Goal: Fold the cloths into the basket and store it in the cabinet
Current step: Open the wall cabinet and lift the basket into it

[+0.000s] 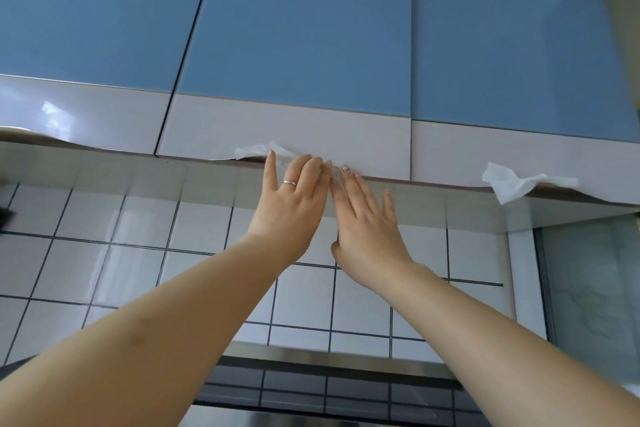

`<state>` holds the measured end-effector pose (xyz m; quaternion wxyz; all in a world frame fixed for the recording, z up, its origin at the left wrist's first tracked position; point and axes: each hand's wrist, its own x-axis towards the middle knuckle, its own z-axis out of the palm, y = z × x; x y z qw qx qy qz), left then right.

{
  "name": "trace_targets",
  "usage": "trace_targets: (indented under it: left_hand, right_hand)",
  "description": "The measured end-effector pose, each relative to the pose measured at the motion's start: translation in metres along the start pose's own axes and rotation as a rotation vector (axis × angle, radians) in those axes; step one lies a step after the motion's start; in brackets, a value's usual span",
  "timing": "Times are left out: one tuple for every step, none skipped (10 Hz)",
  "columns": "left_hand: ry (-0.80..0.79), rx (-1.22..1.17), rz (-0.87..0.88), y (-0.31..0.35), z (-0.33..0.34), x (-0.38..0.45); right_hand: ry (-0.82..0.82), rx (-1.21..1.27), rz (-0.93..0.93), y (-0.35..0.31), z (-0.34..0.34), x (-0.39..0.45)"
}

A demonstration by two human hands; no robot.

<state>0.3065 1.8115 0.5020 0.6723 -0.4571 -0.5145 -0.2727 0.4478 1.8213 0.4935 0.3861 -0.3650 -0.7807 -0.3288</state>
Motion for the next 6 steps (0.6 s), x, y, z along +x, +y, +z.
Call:
trace_targets:
  left_hand:
    - [-0.015, 0.010, -0.006, 0.000, 0.001, -0.001]
    - [-0.027, 0.034, -0.008, 0.001, -0.001, 0.000]
    - [-0.072, 0.044, -0.005, 0.001, -0.005, 0.002]
    - [-0.169, 0.028, -0.016, -0.001, -0.017, 0.005]
    - [-0.283, -0.056, 0.019, -0.004, -0.028, 0.009]
    - [-0.335, -0.108, 0.009, -0.006, -0.045, 0.003]
  right_hand:
    - [0.000, -0.001, -0.001, 0.000, 0.003, 0.001]
    - [0.011, -0.001, -0.007, 0.002, 0.006, 0.002]
    - [0.001, 0.013, -0.009, 0.003, 0.004, 0.003]
    - [-0.027, 0.055, -0.016, 0.006, -0.004, 0.005]
    - [-0.018, 0.118, -0.039, 0.007, -0.015, 0.003]
    - [0.064, 0.157, -0.044, 0.011, -0.020, -0.004]
